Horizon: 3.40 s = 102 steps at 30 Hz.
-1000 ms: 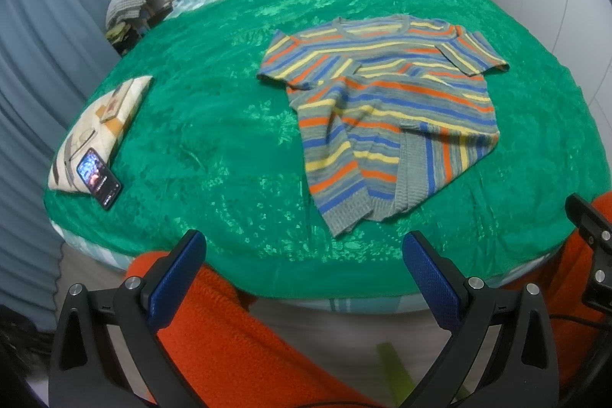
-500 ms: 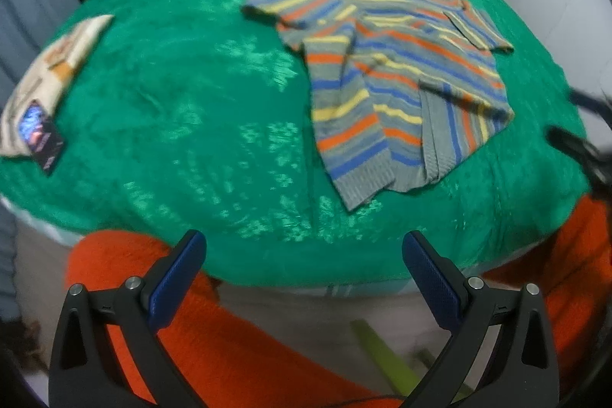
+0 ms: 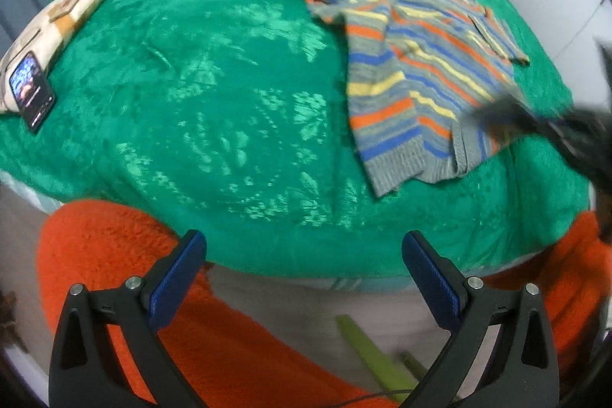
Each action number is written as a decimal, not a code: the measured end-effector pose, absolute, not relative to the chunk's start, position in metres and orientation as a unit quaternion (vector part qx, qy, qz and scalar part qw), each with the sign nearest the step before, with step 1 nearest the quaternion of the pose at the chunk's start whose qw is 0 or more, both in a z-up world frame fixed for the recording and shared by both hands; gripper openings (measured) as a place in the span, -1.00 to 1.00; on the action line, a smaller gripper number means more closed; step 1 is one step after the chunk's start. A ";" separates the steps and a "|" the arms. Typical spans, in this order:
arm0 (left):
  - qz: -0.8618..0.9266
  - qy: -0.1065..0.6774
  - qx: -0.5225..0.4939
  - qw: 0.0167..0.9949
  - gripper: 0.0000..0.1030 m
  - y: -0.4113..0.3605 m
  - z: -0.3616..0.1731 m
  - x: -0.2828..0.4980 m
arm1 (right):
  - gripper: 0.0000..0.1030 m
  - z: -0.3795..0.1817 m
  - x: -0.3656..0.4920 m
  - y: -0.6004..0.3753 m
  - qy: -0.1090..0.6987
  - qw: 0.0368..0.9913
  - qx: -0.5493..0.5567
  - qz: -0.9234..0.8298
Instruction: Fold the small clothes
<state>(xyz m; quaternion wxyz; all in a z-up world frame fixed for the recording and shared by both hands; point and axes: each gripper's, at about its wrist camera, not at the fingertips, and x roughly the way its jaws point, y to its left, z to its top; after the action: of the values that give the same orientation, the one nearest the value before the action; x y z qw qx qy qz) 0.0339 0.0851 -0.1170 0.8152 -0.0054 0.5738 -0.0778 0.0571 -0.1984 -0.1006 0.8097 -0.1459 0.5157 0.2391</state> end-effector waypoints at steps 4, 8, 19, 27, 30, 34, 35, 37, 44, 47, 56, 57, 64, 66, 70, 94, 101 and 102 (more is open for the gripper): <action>-0.105 0.581 -0.042 0.806 0.98 0.085 -0.126 0.048 | -0.87 -0.090 -0.003 -0.241 0.547 0.795 -0.148 0.217; -0.143 0.590 -0.053 0.793 0.98 0.066 -0.140 0.071 | -0.40 -0.111 -0.017 -0.284 0.592 0.789 -0.124 0.110; -0.148 0.604 -0.044 0.782 -0.05 0.038 -0.171 0.112 | 0.05 -0.158 -0.022 -0.286 0.609 0.749 0.239 0.107; -0.207 0.618 -0.128 0.747 -0.87 0.079 -0.133 0.096 | -0.88 -0.130 -0.028 -0.289 0.605 0.749 0.223 0.153; -0.215 0.636 -0.100 0.734 -0.90 0.081 -0.125 0.080 | -0.88 -0.101 -0.041 -0.309 0.599 0.757 0.218 0.145; -0.166 0.672 -0.036 0.721 -0.89 0.072 -0.163 0.079 | -0.87 -0.120 -0.037 -0.321 0.626 0.754 0.176 0.097; -0.157 0.677 -0.038 0.718 -0.89 0.072 -0.171 0.081 | -0.87 -0.131 -0.035 -0.325 0.635 0.746 0.179 0.091; -0.144 0.675 -0.046 0.722 -0.90 0.076 -0.175 0.083 | -0.87 -0.154 -0.034 -0.327 0.658 0.729 0.172 0.074; -0.119 0.660 -0.062 0.739 -0.93 0.093 -0.155 0.082 | -0.88 -0.131 -0.037 -0.333 0.652 0.740 0.155 0.062; -0.101 0.663 -0.039 0.741 -0.93 0.087 -0.162 0.090 | -0.88 -0.133 -0.037 -0.332 0.658 0.734 0.155 0.058; -0.051 0.681 -0.009 0.731 -0.93 0.059 -0.203 0.105 | -0.88 -0.178 -0.026 -0.333 0.689 0.709 0.148 0.017; -0.045 0.679 0.003 0.733 -0.92 0.054 -0.205 0.107 | -0.88 -0.178 -0.025 -0.331 0.690 0.710 0.141 0.016; -0.008 0.674 0.051 0.737 -0.13 0.031 -0.205 0.109 | -0.86 -0.179 -0.019 -0.324 0.694 0.710 0.122 0.006; 0.010 0.667 0.063 0.742 0.29 0.035 -0.197 0.102 | -0.59 -0.176 -0.020 -0.325 0.696 0.706 0.127 0.010; 0.015 0.639 0.062 0.767 0.30 0.040 -0.164 0.090 | -0.09 -0.149 -0.024 -0.337 0.692 0.712 0.119 0.007; 0.024 0.560 0.052 0.827 0.69 0.053 -0.162 0.089 | 0.13 -0.160 0.245 -0.322 0.523 0.843 -0.119 0.038; 0.022 0.558 0.035 0.829 0.69 0.053 -0.165 0.093 | -0.91 -0.093 0.226 -0.446 0.470 0.879 0.046 -0.072; 0.021 0.559 0.036 0.828 0.69 0.051 -0.165 0.092 | -0.91 -0.083 0.214 -0.484 0.458 0.877 0.094 -0.107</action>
<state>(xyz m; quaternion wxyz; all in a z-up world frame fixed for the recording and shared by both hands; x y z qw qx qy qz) 0.0923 0.0513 -0.1653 0.8280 0.0362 0.5592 0.0209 0.2136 -0.4836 -0.0833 0.8773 0.0938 0.4584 -0.1070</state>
